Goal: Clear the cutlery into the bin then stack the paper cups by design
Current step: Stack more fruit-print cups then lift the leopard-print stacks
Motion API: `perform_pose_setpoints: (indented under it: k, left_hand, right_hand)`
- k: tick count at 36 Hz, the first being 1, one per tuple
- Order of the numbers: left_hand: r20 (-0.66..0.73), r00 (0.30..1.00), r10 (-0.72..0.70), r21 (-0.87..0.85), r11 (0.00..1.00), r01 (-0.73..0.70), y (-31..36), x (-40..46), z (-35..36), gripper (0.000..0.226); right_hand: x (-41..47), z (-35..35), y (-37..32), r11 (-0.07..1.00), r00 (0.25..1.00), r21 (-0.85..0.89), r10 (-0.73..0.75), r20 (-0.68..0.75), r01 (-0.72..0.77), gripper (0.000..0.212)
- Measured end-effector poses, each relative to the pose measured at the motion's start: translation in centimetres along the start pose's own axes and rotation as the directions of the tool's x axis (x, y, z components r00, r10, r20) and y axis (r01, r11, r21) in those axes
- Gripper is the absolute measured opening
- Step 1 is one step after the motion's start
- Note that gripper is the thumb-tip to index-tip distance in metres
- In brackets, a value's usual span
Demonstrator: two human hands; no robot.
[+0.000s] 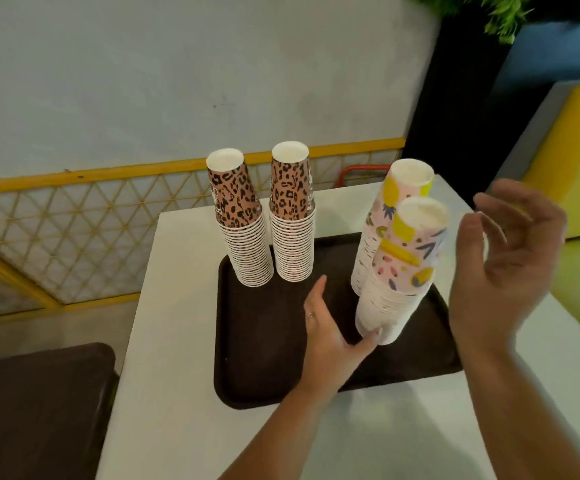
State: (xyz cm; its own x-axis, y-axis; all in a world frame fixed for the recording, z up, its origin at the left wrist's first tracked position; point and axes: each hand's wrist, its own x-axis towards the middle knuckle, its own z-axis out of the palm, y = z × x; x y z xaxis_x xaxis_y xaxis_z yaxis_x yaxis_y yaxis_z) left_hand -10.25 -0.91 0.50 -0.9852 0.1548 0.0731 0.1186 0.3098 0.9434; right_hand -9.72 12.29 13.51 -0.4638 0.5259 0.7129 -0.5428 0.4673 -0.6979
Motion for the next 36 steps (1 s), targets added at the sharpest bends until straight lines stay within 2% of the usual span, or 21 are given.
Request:
perform_pose_setpoints:
  k: [3,5,9,12,15,19,22,26,31,36]
  left_hand:
    - [-0.026,0.999,-0.023,0.016,1.0,0.024,0.3,-0.3,2.2,0.111]
    - [-0.052,0.998,-0.046,0.0,0.999,0.046,0.6,-0.4,3.6,0.113]
    - [-0.13,0.988,-0.09,-0.026,0.996,0.087,1.4,0.1,6.8,0.117]
    - [-0.22,0.97,-0.104,0.006,0.994,0.108,1.8,0.8,8.9,0.118]
    - [-0.313,0.945,-0.093,0.047,0.992,0.114,1.8,1.3,10.3,0.119]
    - [-0.411,0.9,-0.145,-0.037,0.989,0.142,1.3,1.6,10.9,0.114]
    - [-0.418,0.886,-0.199,-0.053,0.979,0.195,0.7,1.9,11.1,0.104]
    - [-0.422,0.88,-0.219,-0.055,0.975,0.216,0.0,2.3,11.3,0.092]
    - [-0.432,0.875,-0.22,-0.072,0.975,0.21,-0.5,2.7,10.6,0.089]
    - [-0.451,0.856,-0.252,-0.103,0.968,0.23,-0.8,3.2,9.6,0.085]
  right_hand:
    - [1.4,-2.3,2.9,0.996,0.994,-0.007,0.091,-0.053,-0.091,0.03]
    - [1.8,-3.5,5.1,0.984,0.985,-0.055,0.169,-0.037,-0.171,0.029]
    - [1.9,-5.4,10.2,0.915,0.923,-0.244,0.36,0.138,-0.321,0.036]
    - [1.7,-6.1,14.0,0.854,0.799,-0.376,0.49,0.349,-0.359,0.053]
    - [1.5,-5.7,16.6,0.838,0.633,-0.416,0.541,0.554,-0.352,0.069]
    - [1.1,-3.8,18.6,0.822,0.426,-0.448,0.566,0.706,-0.351,0.089]
    - [0.6,-2.4,19.8,0.817,0.318,-0.46,0.565,0.761,-0.349,0.098]
    - [0.4,-1.0,20.6,0.795,0.275,-0.413,0.56,0.781,-0.445,0.096]
    - [0.1,-0.3,21.5,0.799,0.233,-0.386,0.529,0.816,-0.461,0.09]
    - [-0.3,0.6,22.0,0.781,0.248,-0.391,0.553,0.795,-0.487,0.093]
